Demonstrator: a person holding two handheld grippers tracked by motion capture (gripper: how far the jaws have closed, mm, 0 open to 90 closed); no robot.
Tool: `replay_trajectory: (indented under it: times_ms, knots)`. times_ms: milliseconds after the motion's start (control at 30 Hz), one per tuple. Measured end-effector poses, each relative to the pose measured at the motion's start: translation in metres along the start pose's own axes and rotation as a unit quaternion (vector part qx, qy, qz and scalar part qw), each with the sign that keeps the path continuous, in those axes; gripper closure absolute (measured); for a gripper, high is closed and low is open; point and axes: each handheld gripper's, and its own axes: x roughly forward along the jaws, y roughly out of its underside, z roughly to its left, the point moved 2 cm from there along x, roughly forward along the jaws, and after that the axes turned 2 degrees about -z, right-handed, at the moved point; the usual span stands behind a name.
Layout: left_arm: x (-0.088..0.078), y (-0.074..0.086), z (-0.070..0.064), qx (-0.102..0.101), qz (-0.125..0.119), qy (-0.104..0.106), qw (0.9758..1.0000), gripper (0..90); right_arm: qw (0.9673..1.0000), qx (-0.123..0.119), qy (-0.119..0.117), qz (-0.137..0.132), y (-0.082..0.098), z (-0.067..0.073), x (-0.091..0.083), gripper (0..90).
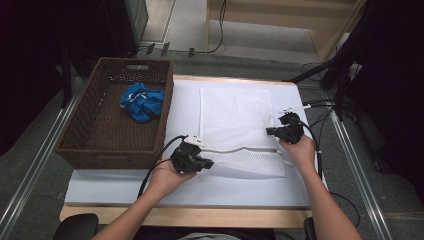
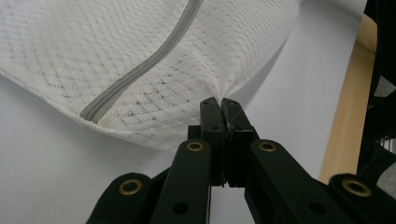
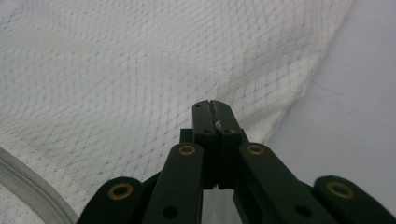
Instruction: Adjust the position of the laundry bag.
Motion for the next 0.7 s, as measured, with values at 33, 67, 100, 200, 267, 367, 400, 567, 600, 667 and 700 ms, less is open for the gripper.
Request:
replay_trajectory:
  times_ms: [33, 67, 100, 200, 267, 367, 400, 567, 600, 667, 700]
  knots:
    - [-0.001, 0.002, 0.000, 0.001, 0.002, -0.002, 1.0000, 90.0, 1.0000, 0.000, -0.006, 0.000, 0.000, 0.003, 0.000, 90.0]
    - [-0.002, 0.004, -0.001, -0.002, 0.003, -0.001, 1.0000, 90.0, 1.0000, 0.000, -0.006, 0.000, 0.000, 0.003, 0.000, 90.0]
    - [-0.003, 0.006, -0.001, -0.001, 0.005, -0.003, 1.0000, 90.0, 1.0000, -0.003, -0.009, 0.001, 0.000, 0.004, 0.000, 90.0]
    - [-0.007, 0.010, -0.001, -0.008, 0.000, -0.003, 1.0000, 90.0, 0.9999, -0.006, -0.015, 0.002, -0.001, 0.010, 0.001, 90.0]
    - [-0.010, 0.013, -0.001, -0.009, 0.000, -0.003, 1.0000, 90.0, 0.9998, -0.007, -0.017, 0.002, -0.001, 0.014, 0.001, 90.0]
    - [-0.013, 0.017, -0.002, -0.009, 0.002, -0.003, 1.0000, 90.0, 0.9997, -0.009, -0.024, 0.001, -0.001, 0.017, 0.001, 90.0]
    - [-0.013, 0.018, -0.003, -0.011, 0.002, -0.005, 0.9999, 90.0, 0.9996, -0.010, -0.027, 0.001, -0.001, 0.019, 0.002, 90.0]
    - [-0.018, 0.024, -0.003, -0.011, 0.006, -0.008, 0.9999, 90.0, 0.9993, -0.009, -0.036, 0.008, 0.001, 0.024, 0.003, 90.0]
    - [-0.019, 0.026, -0.003, -0.012, 0.006, -0.009, 0.9999, 90.0, 0.9992, -0.010, -0.037, 0.009, 0.002, 0.026, 0.002, 90.0]
    - [-0.021, 0.028, -0.003, -0.013, 0.008, -0.009, 0.9999, 89.9, 0.9991, -0.015, -0.038, 0.006, 0.002, 0.028, 0.003, 90.0]
    - [-0.022, 0.029, -0.003, -0.013, 0.007, -0.007, 0.9999, 89.8, 0.9991, -0.015, -0.039, 0.008, 0.003, 0.029, 0.003, 90.0]
